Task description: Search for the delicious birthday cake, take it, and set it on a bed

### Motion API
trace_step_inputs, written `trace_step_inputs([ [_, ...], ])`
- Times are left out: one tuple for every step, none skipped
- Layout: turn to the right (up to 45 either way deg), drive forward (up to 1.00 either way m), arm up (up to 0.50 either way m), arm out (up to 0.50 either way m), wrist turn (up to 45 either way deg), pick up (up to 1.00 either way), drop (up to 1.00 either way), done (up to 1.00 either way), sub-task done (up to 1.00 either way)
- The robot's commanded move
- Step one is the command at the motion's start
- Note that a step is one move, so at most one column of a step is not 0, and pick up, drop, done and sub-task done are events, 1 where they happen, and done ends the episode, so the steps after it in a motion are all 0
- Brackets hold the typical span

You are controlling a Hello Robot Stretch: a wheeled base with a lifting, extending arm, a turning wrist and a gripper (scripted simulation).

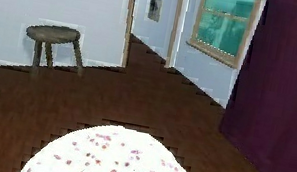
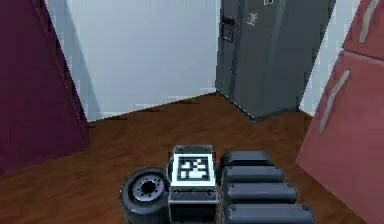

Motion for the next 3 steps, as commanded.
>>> trace_step_inputs([
  [0.0, 1.0, 0.0, 0.0, 0.0, 0.0, 0.0, 0.0, 0.0],
  [0.0, 1.0, 0.0, 0.0, 0.0, 0.0, 0.0, 0.0, 0.0],
  [3.0, 0.0, 0.0, 0.0, 0.0, 0.0, 0.0, 0.0, 0.0],
])
